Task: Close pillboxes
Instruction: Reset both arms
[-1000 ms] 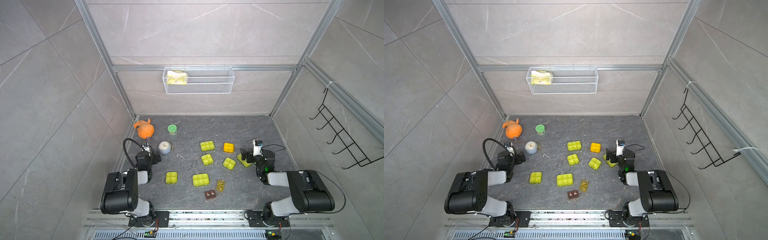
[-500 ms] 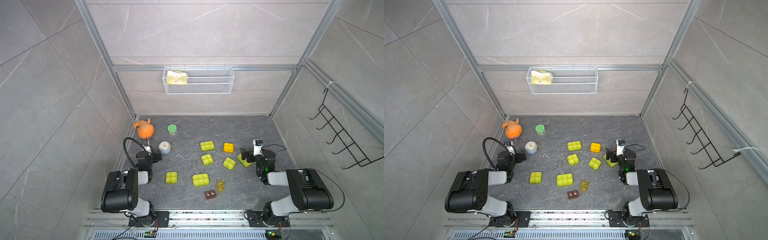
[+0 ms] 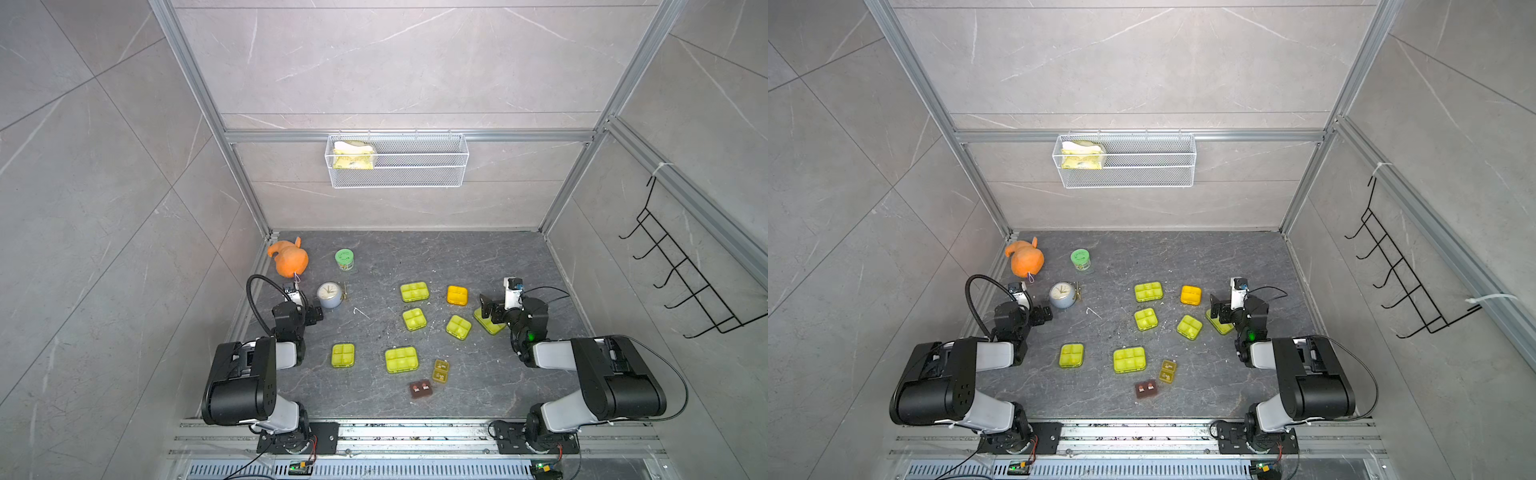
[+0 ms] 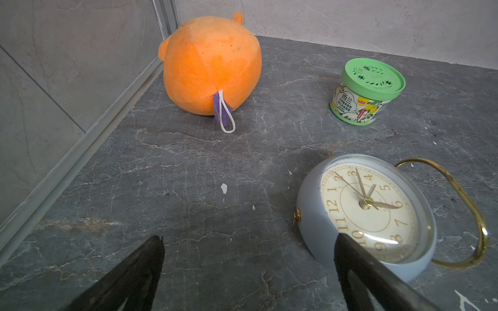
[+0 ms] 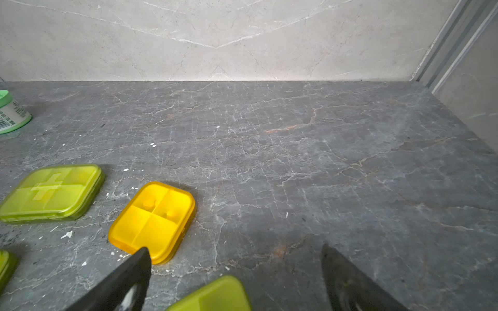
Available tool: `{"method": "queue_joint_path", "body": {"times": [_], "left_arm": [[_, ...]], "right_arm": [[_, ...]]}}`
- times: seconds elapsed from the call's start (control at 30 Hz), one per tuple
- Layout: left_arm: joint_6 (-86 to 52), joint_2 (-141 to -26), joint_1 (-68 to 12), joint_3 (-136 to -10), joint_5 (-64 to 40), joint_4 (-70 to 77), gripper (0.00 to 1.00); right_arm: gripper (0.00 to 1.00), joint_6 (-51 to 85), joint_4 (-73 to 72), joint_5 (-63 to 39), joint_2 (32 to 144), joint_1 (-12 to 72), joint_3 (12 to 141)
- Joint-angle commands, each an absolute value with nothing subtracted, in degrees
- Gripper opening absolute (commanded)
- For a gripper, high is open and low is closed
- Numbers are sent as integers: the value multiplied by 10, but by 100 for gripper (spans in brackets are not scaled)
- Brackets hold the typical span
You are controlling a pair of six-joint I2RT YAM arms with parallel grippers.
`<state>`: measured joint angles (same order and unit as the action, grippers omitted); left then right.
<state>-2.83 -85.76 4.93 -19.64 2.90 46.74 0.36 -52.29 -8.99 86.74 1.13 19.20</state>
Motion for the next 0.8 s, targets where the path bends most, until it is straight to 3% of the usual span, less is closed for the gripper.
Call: {"method": "queue_joint_path", "body": {"times": [0.0, 0.77], "left_arm": [[-27, -857, 51, -198, 30, 497, 100], [-27, -857, 51, -198, 31, 497, 100]], "right_arm": [[100, -3, -515, -80, 870, 15, 202], [100, -12, -507, -62, 870, 29, 205]]}}
